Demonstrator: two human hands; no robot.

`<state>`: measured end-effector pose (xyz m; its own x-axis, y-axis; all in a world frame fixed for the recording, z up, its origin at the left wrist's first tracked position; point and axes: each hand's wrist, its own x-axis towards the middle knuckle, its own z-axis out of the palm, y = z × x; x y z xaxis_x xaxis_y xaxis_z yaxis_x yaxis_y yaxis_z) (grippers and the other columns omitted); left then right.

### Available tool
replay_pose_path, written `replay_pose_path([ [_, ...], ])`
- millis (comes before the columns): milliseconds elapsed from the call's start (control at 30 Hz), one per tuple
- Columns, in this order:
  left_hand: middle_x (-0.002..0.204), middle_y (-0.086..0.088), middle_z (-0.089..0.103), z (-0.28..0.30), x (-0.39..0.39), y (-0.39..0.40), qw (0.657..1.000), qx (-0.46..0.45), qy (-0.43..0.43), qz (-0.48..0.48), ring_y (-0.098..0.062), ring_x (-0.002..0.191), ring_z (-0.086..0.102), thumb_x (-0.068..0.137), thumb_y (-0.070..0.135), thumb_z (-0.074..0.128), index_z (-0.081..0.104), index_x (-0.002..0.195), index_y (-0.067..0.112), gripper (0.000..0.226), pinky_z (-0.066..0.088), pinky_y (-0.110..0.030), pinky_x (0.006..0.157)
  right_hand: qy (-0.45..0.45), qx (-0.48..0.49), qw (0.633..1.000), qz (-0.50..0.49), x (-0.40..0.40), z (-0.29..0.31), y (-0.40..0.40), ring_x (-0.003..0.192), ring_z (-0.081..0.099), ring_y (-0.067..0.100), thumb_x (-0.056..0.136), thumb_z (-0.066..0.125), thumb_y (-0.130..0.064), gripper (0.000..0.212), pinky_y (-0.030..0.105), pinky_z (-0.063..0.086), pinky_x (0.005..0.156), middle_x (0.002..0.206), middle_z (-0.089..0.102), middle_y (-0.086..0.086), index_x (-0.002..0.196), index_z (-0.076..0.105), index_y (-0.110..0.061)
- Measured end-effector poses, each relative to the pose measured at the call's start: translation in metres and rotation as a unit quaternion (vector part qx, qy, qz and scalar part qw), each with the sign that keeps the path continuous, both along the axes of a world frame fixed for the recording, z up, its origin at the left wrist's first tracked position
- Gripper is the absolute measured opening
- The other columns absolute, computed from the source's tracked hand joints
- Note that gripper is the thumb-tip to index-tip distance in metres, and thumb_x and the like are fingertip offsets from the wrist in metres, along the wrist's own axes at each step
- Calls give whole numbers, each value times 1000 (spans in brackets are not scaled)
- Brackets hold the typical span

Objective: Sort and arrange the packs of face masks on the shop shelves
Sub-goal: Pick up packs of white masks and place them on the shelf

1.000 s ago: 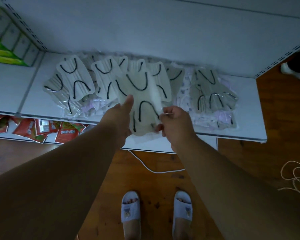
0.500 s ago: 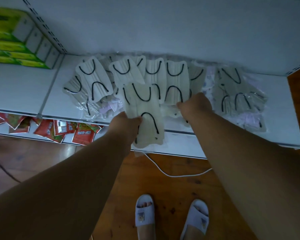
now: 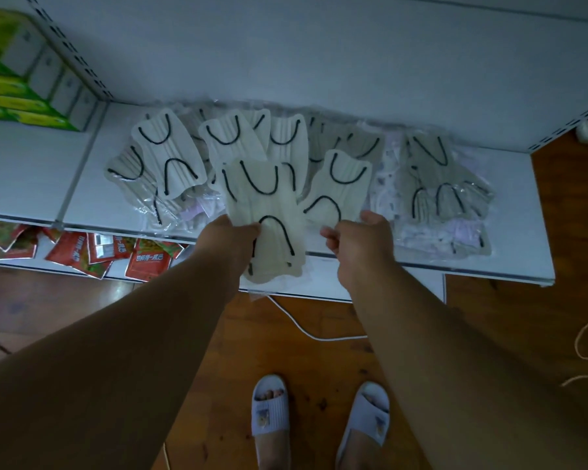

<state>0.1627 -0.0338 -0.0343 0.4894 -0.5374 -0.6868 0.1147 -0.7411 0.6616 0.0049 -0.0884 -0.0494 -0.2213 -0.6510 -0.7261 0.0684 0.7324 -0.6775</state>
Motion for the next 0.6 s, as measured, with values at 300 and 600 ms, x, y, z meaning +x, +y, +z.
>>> replay_pose_path([
  [300, 116, -9, 65, 11, 6, -1, 997, -9, 65, 29, -30, 101, 65, 79, 44, 70, 59, 118, 14, 50, 56, -51, 92, -27, -139, 987, 70, 18, 1, 12, 73, 72, 11, 97, 52, 1, 48, 24, 57, 63, 113, 59, -8, 138, 47, -23],
  [600, 86, -4, 59, -4, 24, 1, 997, -8, -65, -48, -18, 71, 55, 95, 31, 65, 58, 109, 14, 23, 45, -28, 58, 217, -224, 900, 303, 40, 0, -6, 117, 58, 21, 99, 54, -29, 39, 34, 48, 96, 136, 56, 3, 137, 53, -21],
])
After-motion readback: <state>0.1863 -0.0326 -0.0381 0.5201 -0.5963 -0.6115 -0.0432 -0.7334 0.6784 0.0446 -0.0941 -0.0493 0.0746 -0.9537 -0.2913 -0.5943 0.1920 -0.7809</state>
